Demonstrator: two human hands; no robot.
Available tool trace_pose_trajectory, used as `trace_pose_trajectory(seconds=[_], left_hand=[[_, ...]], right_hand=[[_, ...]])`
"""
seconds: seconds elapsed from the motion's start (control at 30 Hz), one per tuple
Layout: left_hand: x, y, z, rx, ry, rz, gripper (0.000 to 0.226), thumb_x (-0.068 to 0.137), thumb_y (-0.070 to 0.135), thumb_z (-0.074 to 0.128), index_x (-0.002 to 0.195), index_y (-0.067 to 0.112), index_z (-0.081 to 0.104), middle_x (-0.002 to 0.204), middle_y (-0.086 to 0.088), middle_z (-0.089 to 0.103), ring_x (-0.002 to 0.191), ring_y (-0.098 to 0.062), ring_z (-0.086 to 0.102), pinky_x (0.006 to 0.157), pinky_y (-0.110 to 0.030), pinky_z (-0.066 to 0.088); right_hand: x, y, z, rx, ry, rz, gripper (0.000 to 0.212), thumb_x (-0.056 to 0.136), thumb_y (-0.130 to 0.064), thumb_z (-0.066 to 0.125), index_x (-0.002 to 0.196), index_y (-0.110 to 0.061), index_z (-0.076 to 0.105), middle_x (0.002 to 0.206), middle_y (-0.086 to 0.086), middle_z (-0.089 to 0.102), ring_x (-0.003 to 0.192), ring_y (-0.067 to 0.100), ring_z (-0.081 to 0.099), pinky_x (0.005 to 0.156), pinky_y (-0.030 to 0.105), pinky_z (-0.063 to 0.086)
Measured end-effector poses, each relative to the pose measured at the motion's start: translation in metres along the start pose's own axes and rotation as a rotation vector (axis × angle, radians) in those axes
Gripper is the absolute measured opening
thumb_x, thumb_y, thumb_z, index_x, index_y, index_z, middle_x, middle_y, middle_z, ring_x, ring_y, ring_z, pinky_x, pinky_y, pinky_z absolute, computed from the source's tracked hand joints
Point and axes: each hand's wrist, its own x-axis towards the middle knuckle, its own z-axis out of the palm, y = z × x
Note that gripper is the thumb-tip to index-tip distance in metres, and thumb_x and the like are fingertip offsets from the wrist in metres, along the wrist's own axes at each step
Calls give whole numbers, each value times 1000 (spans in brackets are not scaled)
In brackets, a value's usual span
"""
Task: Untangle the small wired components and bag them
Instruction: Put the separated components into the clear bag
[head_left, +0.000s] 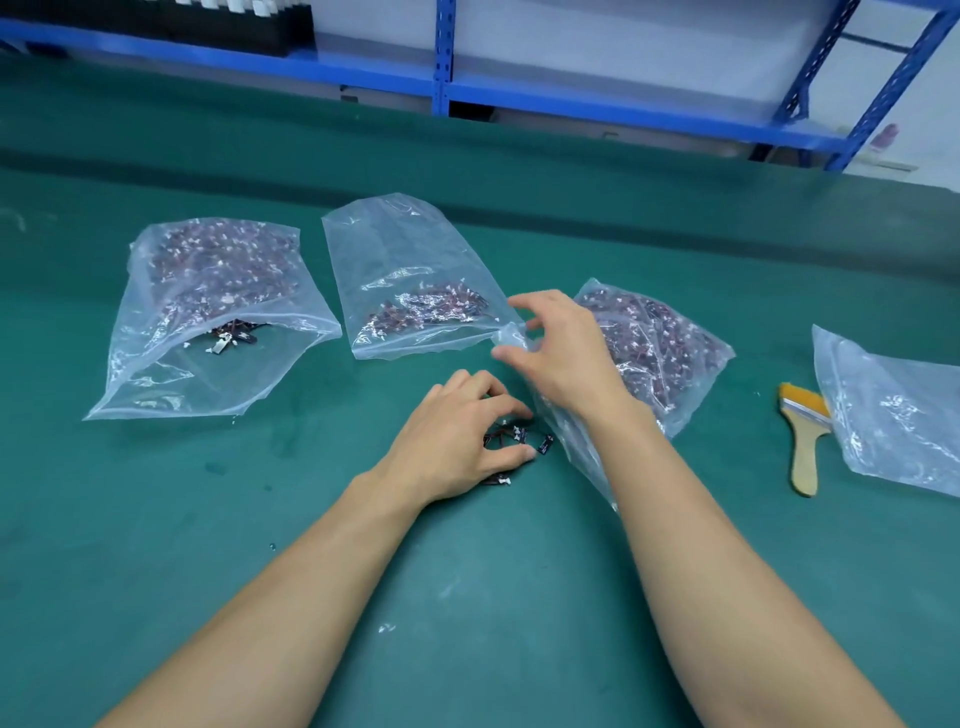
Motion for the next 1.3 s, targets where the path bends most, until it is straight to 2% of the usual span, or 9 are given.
trace_pose_trajectory(seconds=[0.17,0.3,0.37,0.43,0.6,0.83,1.1,1.17,1.3], left_hand=[[3,0,-2,17,-13,8,46,82,65,64,118,36,65,109,12,49,106,-15,40,95,-38,40],[0,-4,-4,-7,-63,52,66,73,77,61,130,45,56,128,11,49,121,-15,39,101,-35,36],[0,-5,-4,27,-98,71,74,71,82,58,135,46,52,132,11,47,121,-14,39,100,-33,35],[1,-4,-3,72,-107,96,67,75,80,58,132,45,55,125,11,47,112,-13,40,96,-31,36],[1,0,-2,47,-63,97,36,86,67,60,112,42,63,106,16,49,93,-5,46,77,-30,44],[1,6,-2,193,31,63,21,95,51,53,93,30,54,86,11,58,79,-11,54,57,-27,33],[2,4,-4,-14,184,-122,16,95,37,62,92,21,59,70,12,62,66,-19,58,65,-37,50],[6,13,-6,-132,240,-168,14,93,34,65,87,23,60,65,11,60,62,-11,53,65,-33,48],[25,44,-9,-135,202,-172,14,92,34,62,82,25,58,66,7,64,66,-15,58,68,-35,49]], right_hand=[[-29,0,-21,36,64,-188,74,62,-43,91,127,-23,63,124,-2,50,117,18,46,102,29,40],[-46,13,-40,-151,-256,-39,95,46,-52,92,129,-39,48,118,-11,42,113,12,40,91,31,42],[-48,22,-44,-111,-359,8,82,51,-44,95,120,-44,51,111,-14,48,101,9,48,82,23,44],[-46,29,-44,29,-308,48,55,59,-33,96,99,-40,60,92,-16,60,78,4,54,67,16,44],[-31,37,-22,168,-135,143,22,74,-27,88,77,-26,67,70,-6,67,59,3,54,63,27,48],[-16,47,-4,207,101,230,14,80,-25,83,84,-19,70,75,-1,68,72,21,63,78,44,55],[-27,40,-10,130,154,69,23,83,-21,73,106,-25,75,86,-12,62,70,0,54,76,26,51],[-30,39,-15,120,171,63,22,82,-21,71,102,-29,76,84,-12,53,72,0,52,70,15,43],[-31,36,-21,324,168,178,13,80,-16,71,80,-28,74,55,-12,53,51,3,45,57,15,40]])
